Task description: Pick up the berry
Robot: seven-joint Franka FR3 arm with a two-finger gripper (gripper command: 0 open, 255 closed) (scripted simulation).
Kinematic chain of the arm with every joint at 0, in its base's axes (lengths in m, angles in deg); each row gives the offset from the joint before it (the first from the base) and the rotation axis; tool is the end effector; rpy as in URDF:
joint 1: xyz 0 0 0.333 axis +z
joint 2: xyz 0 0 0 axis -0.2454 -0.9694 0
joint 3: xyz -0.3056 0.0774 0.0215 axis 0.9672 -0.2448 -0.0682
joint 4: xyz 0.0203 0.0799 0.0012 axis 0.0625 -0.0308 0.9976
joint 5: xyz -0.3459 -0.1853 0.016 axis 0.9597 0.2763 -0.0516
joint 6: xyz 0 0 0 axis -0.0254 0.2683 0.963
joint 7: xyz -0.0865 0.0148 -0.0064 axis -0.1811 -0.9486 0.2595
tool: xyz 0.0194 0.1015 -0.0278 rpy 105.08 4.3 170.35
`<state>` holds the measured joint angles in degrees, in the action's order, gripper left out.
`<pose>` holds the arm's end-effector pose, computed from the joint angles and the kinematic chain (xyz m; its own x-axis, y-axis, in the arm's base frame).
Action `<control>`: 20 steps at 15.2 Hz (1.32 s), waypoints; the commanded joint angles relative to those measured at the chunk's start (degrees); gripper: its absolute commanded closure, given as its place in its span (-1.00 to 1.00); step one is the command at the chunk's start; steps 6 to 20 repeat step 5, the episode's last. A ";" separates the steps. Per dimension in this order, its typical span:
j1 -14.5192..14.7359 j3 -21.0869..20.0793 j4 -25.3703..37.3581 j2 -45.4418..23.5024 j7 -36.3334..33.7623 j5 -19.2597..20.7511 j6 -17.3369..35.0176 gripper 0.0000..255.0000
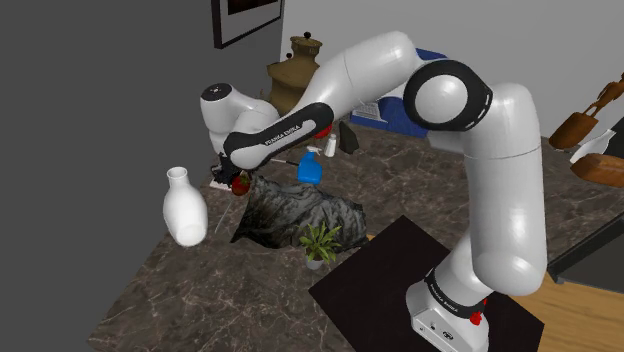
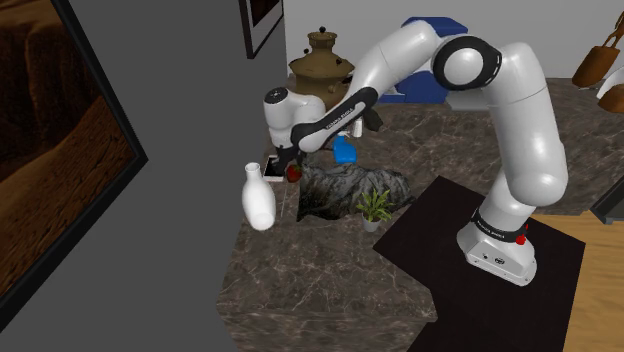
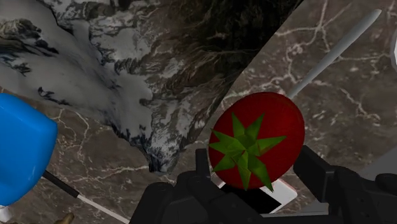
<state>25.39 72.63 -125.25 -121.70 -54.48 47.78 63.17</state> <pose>0.6198 0.2813 0.2564 0.9724 -0.1759 0.1532 -0.2033 -0.9610 0.1872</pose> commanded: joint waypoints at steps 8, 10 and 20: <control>-0.37 -0.58 0.32 1.89 1.05 -0.99 -2.04 1.00; -0.37 -0.58 0.32 1.89 1.05 -0.99 -2.04 1.00; -0.37 -0.58 0.32 1.89 1.05 -0.99 -2.04 1.00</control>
